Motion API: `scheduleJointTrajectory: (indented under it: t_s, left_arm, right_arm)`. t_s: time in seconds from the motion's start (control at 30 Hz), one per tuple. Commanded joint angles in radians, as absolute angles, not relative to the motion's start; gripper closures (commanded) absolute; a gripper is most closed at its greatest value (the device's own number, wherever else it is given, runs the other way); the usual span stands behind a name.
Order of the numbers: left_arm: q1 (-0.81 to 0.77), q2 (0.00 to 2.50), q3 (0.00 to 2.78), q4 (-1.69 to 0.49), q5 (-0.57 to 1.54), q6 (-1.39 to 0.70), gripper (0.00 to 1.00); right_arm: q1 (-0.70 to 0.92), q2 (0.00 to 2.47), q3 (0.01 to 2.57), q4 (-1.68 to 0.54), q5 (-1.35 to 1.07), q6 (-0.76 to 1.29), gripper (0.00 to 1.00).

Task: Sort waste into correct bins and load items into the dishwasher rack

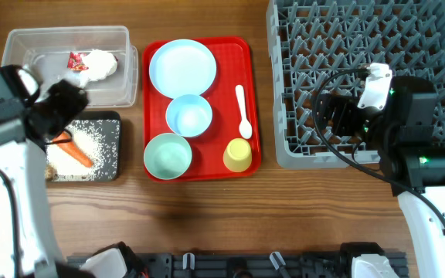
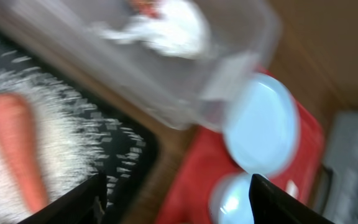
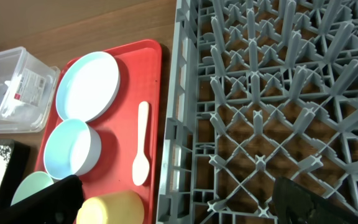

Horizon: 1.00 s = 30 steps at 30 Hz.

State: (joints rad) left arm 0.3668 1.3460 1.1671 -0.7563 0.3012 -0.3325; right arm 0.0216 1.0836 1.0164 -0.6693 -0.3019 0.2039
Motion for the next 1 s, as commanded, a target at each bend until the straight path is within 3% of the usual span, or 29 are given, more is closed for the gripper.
scheduleJointTrajectory:
  t_s: [0.0,0.17,0.43,0.67,0.97]
  left_arm:
    - [0.164,1.306,1.176,-0.771,0.377,-0.170,0.22]
    - [-0.113,1.363,1.176,-0.744,0.373,-0.084,0.12]
    - [-0.435,1.512,1.180,-0.670,0.235,-0.047,0.07]
    - [-0.597,1.625,1.193,-0.677,0.133,-0.003,0.06]
    - [-0.678,1.692,1.193,-0.679,0.110,0.033,0.05]
  right_arm:
    - [0.022,1.092,1.034,-0.662,-0.285,0.191,0.00]
    - [0.022,1.092,1.034,-0.664,-0.285,0.190,0.00]
    - [0.022,1.092,1.034,-0.665,-0.285,0.190,0.00]
    - [0.022,1.092,1.034,-0.666,-0.285,0.190,0.00]
    - [0.022,1.092,1.034,-0.671,-0.285,0.189,0.00]
